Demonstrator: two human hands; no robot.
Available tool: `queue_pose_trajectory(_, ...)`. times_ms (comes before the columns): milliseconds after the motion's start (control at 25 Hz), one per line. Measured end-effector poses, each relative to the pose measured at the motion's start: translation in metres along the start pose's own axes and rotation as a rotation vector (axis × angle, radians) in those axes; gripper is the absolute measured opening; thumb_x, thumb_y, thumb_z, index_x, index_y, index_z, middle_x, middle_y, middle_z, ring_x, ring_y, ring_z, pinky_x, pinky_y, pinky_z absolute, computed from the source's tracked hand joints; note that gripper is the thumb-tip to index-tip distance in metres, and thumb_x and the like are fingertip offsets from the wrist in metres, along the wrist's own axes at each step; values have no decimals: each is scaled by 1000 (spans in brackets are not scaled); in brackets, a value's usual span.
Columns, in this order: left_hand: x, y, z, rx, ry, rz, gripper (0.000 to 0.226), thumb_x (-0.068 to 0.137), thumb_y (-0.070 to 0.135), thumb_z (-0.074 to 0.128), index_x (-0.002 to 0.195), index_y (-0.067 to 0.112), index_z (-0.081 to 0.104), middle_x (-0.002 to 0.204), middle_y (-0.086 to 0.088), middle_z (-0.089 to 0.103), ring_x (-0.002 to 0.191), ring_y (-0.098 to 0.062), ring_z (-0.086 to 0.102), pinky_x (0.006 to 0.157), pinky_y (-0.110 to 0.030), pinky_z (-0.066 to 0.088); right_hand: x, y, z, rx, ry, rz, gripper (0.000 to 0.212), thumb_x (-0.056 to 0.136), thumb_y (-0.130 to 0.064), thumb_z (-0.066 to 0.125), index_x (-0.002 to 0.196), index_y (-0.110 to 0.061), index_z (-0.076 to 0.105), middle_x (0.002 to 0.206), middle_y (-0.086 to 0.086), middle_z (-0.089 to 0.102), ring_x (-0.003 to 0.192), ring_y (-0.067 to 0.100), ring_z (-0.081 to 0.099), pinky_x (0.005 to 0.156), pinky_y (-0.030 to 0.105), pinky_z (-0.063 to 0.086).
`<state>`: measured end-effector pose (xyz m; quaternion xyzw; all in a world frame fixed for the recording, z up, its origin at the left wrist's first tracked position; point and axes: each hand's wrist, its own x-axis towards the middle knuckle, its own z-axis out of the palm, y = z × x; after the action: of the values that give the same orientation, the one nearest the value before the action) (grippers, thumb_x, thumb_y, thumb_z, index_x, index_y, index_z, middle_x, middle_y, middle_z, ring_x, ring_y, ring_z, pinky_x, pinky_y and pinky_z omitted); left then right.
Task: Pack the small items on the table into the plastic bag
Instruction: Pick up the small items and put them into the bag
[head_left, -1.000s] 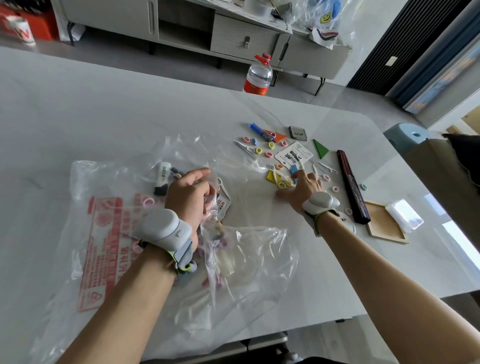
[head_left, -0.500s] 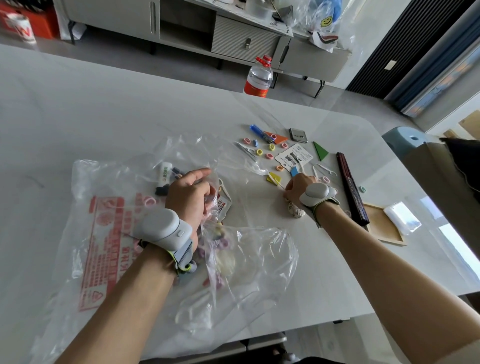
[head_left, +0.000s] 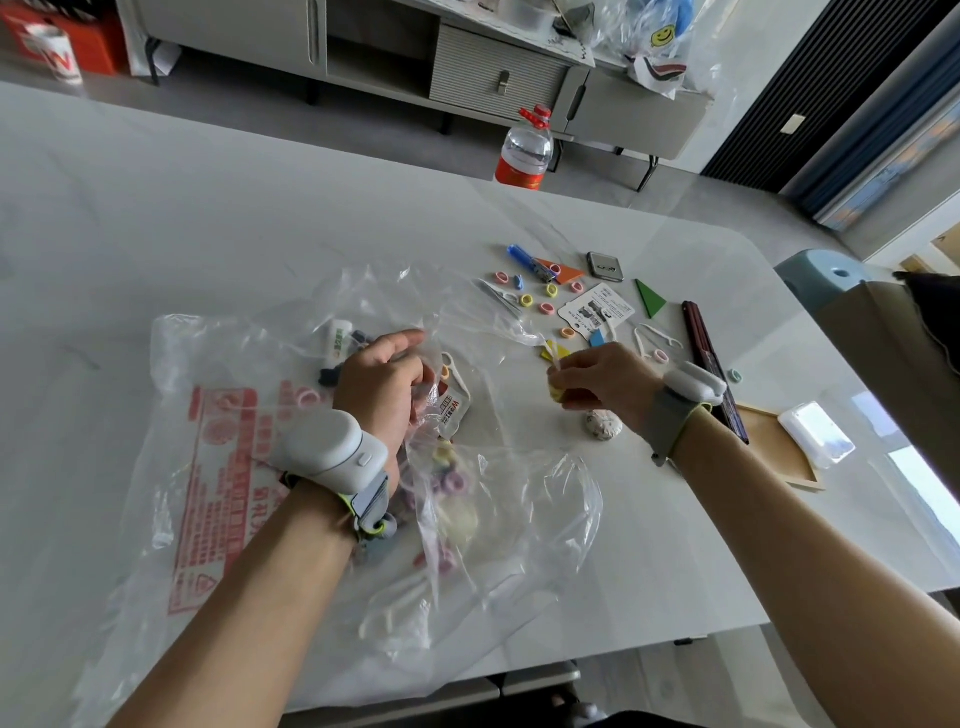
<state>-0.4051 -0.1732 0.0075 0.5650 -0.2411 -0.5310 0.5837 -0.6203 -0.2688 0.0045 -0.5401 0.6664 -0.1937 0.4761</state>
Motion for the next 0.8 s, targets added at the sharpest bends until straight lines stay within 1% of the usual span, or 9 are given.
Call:
queue_pose_trajectory(120, 1, 0, -1, 11, 4, 10, 44, 82, -9, 39, 116, 7, 63, 47, 4, 47, 34, -7, 31, 35, -15, 26, -23, -17, 17, -285, -341, 32, 15, 82, -8, 69, 97, -8, 71, 76, 2, 69, 64, 9, 64, 58, 14, 55)
queue_pose_trajectory(200, 3, -1, -3, 10, 10, 22, 44, 81, -10, 39, 112, 9, 63, 45, 7, 50, 35, -7, 33, 37, -16, 29, -27, -27, 28, -569, -398, -25, 20, 83, -14, 70, 102, -9, 71, 79, -1, 69, 61, 5, 61, 62, 13, 52)
queue_pose_trajectory(280, 4, -1, -5, 23, 33, 34, 46, 79, -8, 41, 111, 13, 64, 47, 9, 52, 38, -10, 35, 40, -18, 30, -26, -35, 38, -665, -416, -74, 20, 82, -14, 71, 102, -8, 72, 79, 0, 69, 59, 5, 61, 65, 15, 54)
queue_pose_trajectory(400, 5, 0, -7, 31, 55, 37, 46, 78, -6, 43, 111, 19, 63, 55, 1, 52, 41, -14, 36, 37, -16, 27, -23, -46, 50, -619, -376, -94, 16, 83, -8, 69, 98, -2, 71, 72, 2, 69, 50, 5, 63, 57, 15, 54)
queue_pose_trajectory(480, 5, 0, -6, 23, 37, 25, 45, 80, -6, 42, 112, 18, 63, 61, -4, 50, 38, -11, 35, 35, -13, 24, -18, -52, 62, -479, -290, -166, 16, 86, -8, 67, 98, 2, 69, 79, 10, 71, 56, 10, 66, 57, 17, 55)
queue_pose_trajectory(560, 5, 0, -5, 13, 33, 18, 44, 82, -6, 42, 113, 18, 63, 64, -6, 53, 35, -10, 35, 34, -12, 24, -15, -57, 75, -171, -267, -224, 22, 88, -4, 62, 108, 7, 64, 90, 18, 68, 67, 16, 65, 64, 19, 58)
queue_pose_trajectory(640, 5, 1, -6, 6, 53, 14, 44, 82, -5, 42, 112, 17, 64, 65, -6, 54, 35, -9, 35, 35, -13, 25, -9, -52, 77, 90, -275, -238, 29, 89, 4, 58, 117, 6, 58, 97, 15, 64, 76, 18, 65, 71, 20, 58)
queue_pose_trajectory(720, 4, 3, -6, 1, 58, 23, 43, 82, -7, 42, 112, 16, 63, 62, -5, 52, 36, -8, 34, 36, -14, 27, -6, -38, 67, 11, -193, -243, 26, 89, 6, 56, 112, 1, 63, 98, 11, 66, 75, 15, 66, 71, 20, 58)
queue_pose_trajectory(800, 3, 3, -5, 0, 44, 35, 45, 82, -8, 41, 113, 15, 62, 56, -1, 50, 36, -8, 32, 35, -14, 25, 1, -18, 49, -199, -16, -195, 22, 87, 5, 54, 97, -7, 69, 92, 9, 68, 67, 12, 63, 60, 16, 54)
